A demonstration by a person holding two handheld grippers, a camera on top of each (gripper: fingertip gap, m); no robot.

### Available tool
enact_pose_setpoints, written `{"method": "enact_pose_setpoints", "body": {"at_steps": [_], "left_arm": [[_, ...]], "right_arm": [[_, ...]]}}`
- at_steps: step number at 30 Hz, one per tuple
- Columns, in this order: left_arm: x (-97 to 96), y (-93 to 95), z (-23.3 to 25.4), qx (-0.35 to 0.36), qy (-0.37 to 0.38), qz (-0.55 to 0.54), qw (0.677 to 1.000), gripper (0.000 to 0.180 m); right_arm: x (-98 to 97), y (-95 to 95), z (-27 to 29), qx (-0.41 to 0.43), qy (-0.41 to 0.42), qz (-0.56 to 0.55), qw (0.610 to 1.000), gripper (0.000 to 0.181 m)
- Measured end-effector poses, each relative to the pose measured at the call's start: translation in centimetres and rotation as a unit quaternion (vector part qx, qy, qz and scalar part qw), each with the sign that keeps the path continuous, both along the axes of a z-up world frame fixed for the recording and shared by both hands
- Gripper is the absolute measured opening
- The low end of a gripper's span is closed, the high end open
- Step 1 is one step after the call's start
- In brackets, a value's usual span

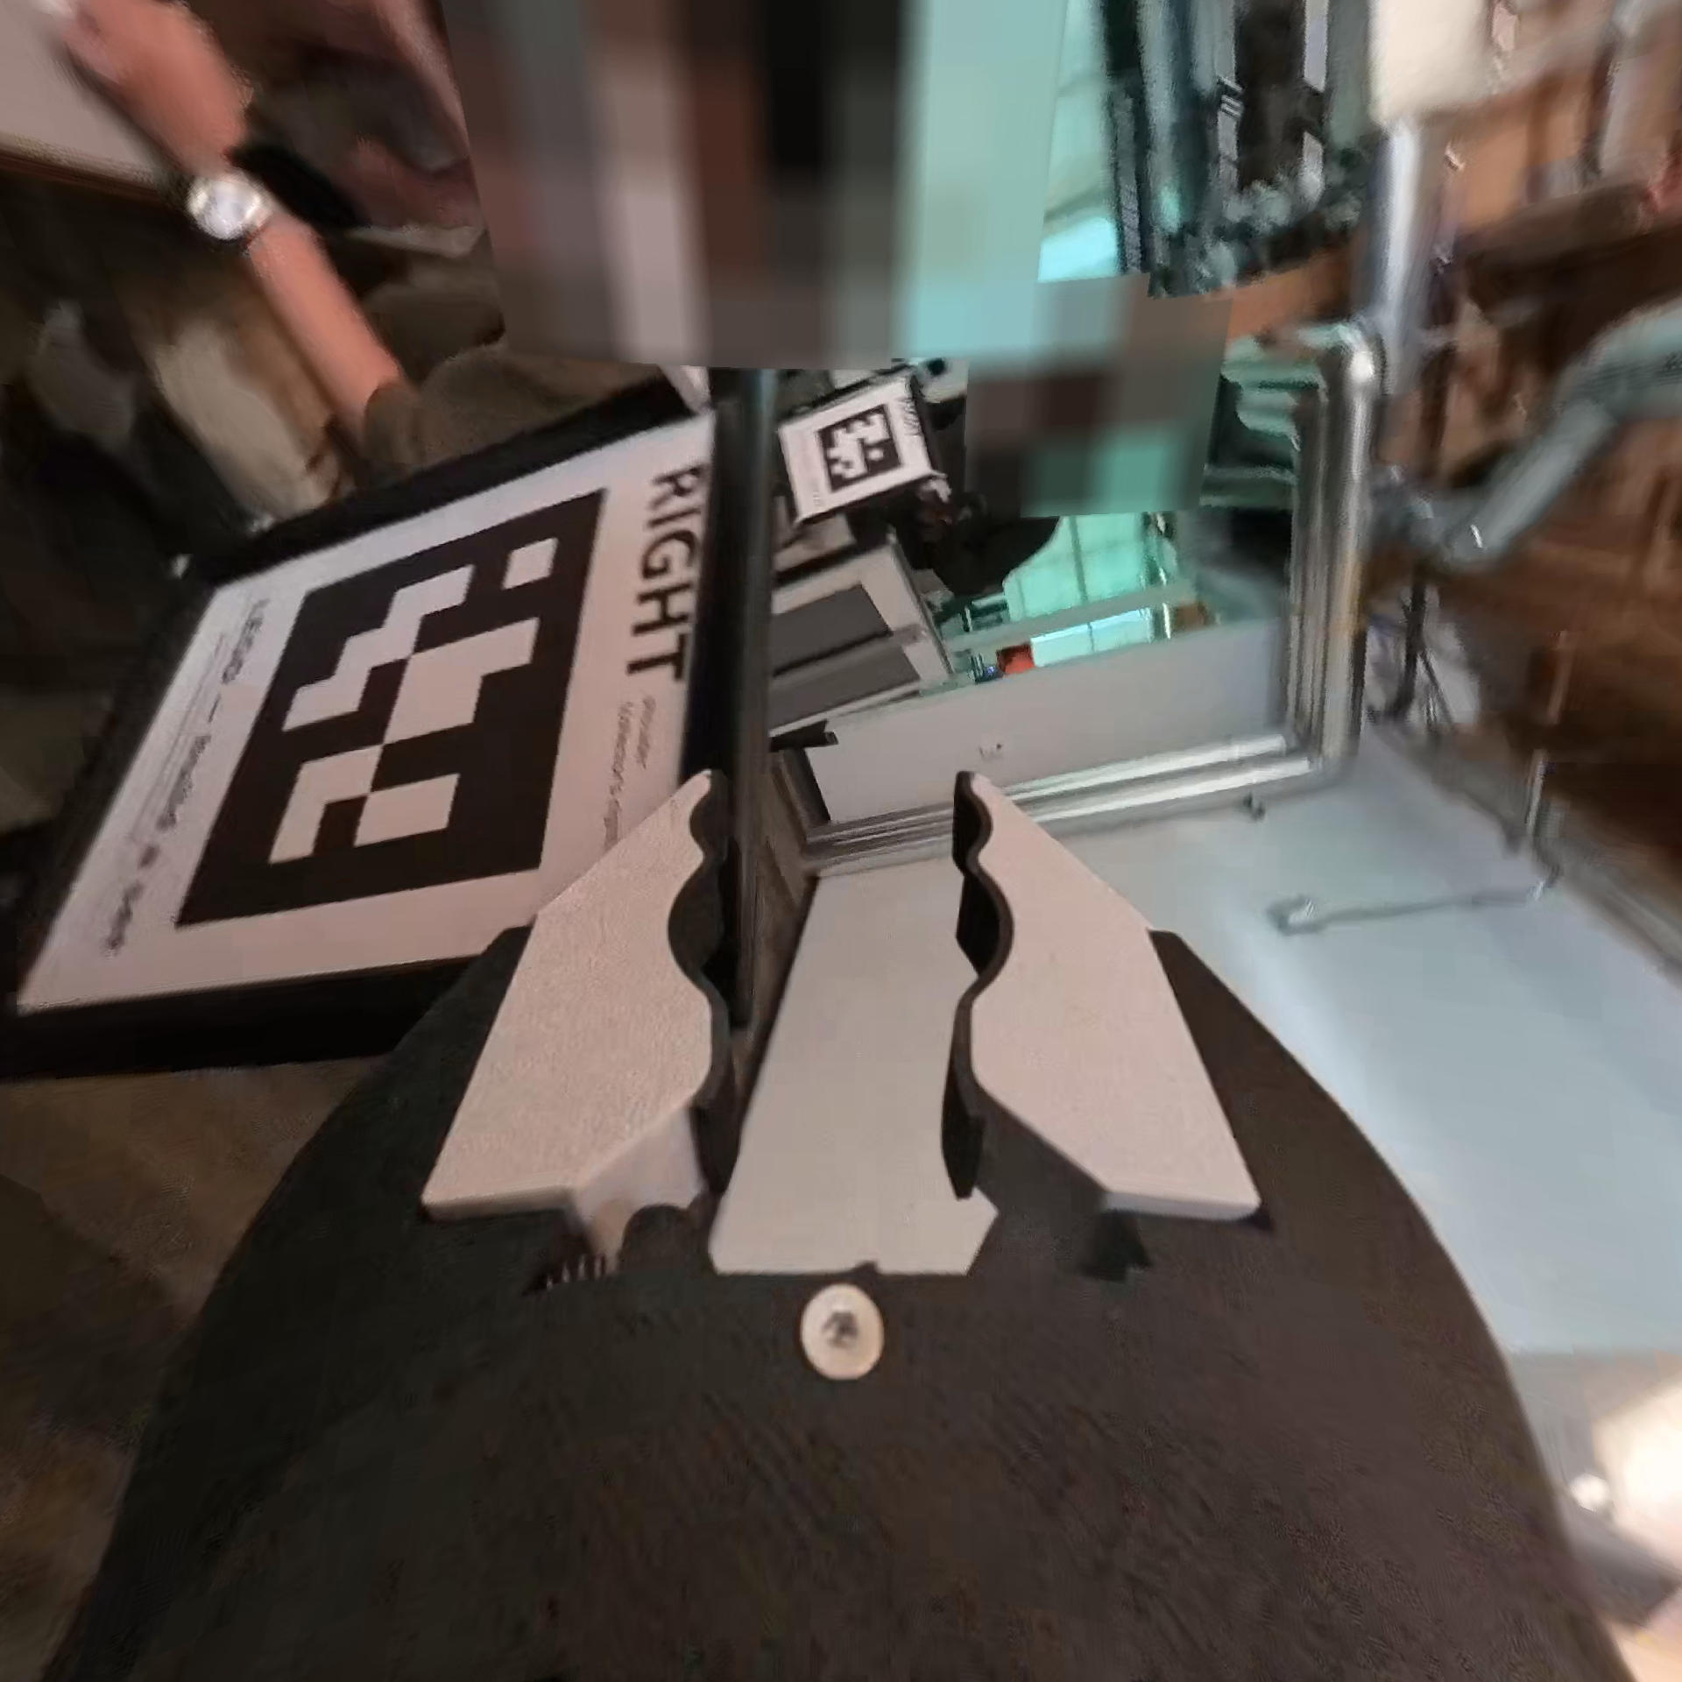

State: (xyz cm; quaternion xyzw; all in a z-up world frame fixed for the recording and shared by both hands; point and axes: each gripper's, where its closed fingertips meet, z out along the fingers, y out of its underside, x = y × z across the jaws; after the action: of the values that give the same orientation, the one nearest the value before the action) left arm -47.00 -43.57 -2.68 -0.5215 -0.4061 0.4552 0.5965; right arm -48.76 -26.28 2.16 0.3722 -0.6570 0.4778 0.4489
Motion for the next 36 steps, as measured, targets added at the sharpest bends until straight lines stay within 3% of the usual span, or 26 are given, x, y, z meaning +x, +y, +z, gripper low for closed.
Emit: {"method": "enact_pose_setpoints", "body": {"at_steps": [1, 3, 6, 11, 14, 17, 21, 24, 28, 36], "left_arm": [[-0.5, 0.1, 0.1, 0.004, -0.007, 0.001, 1.0, 0.02], [-1.5, 0.5, 0.3, 0.01, -0.024, 0.0, 1.0, 0.02], [-2.6, 0.9, 0.6, 0.016, -0.046, -0.008, 0.999, 0.02], [-4.0, 1.2, 0.7, 0.025, -0.055, -0.026, 0.998, 0.019], [-4.1, 1.3, 0.2, 0.03, -0.034, -0.07, 0.997, 0.019], [-3.9, 1.7, -3.7, 0.006, -0.065, -0.12, 0.991, 0.021], [-4.0, 1.3, -5.2, 0.1, -0.023, -0.163, 0.981, 0.03], [-5.2, 1.5, -8.3, 0.093, -0.053, -0.174, 0.979, 0.031], [-5.7, 2.4, -9.5, 0.139, -0.066, -0.207, 0.966, 0.017], [-4.6, 5.7, -9.4, 0.212, -0.248, -0.219, 0.92, 0.017]], "right_arm": [[0.3, -0.9, -0.1, 0.026, 0.031, 0.006, 0.999, 0.046], [-0.4, -2.4, -1.0, 0.089, 0.084, 0.0, 0.992, 0.044], [-2.9, -3.4, -3.5, 0.211, 0.095, -0.039, 0.972, 0.041], [-5.2, -4.0, -3.8, 0.262, 0.079, -0.066, 0.959, 0.027], [-5.8, -4.1, -3.9, 0.259, 0.002, -0.062, 0.964, 0.025], [-6.5, -4.2, -4.0, 0.251, -0.034, -0.065, 0.965, 0.023], [-7.2, -4.2, -4.0, 0.246, -0.085, -0.058, 0.964, 0.021], [-7.3, -4.3, -4.0, 0.243, -0.102, -0.054, 0.963, 0.021], [-7.7, -4.2, -3.9, 0.232, -0.096, -0.051, 0.967, 0.021], [-9.5, -3.5, -3.6, 0.203, -0.025, -0.086, 0.975, 0.024]]}}
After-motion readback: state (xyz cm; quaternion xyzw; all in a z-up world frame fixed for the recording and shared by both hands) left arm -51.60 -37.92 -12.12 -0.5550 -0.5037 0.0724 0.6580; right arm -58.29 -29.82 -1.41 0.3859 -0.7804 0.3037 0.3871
